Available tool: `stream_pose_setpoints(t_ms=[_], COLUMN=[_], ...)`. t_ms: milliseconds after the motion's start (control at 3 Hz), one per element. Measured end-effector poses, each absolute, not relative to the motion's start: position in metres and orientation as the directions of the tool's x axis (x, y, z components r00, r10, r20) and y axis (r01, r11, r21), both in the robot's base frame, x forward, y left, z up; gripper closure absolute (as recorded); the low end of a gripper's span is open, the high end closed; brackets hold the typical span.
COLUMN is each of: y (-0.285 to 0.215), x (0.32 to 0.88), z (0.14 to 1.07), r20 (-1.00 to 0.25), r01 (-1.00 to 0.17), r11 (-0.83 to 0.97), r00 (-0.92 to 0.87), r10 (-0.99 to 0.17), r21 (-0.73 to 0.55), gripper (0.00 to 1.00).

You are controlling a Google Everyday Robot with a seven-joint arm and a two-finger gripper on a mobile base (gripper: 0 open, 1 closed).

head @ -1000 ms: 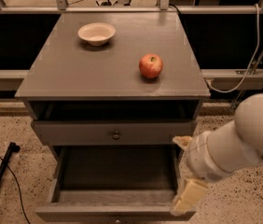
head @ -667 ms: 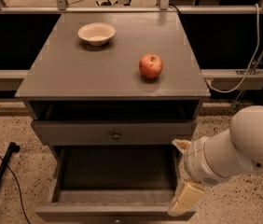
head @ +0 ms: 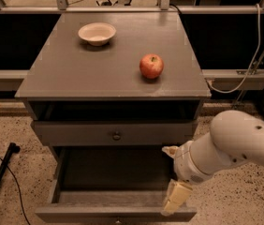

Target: Close middle drawer

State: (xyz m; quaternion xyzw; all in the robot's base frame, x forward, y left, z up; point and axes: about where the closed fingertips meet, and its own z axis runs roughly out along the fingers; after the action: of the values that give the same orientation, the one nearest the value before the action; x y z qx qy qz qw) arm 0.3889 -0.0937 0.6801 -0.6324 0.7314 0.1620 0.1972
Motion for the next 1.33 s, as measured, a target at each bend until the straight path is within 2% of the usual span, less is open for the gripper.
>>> stream_pose_setpoints(t_ms=[667,1000,1333], y=[-0.081,-0.076,-0.085], x=[0.421,0.429,0.432], z=[0.58,0.53,0.508], r20=[-0.555,-0.582,-0.621], r01=[-0.995,-0.996,-0.995], r11=[0.083,0.081,0.093], r00=[-0.103,-0.088,-0.05], r10=[-0.825,-0.808,-0.783], r21=[0.061,0.038,-0.036], gripper=[0.0,0.0,0.0])
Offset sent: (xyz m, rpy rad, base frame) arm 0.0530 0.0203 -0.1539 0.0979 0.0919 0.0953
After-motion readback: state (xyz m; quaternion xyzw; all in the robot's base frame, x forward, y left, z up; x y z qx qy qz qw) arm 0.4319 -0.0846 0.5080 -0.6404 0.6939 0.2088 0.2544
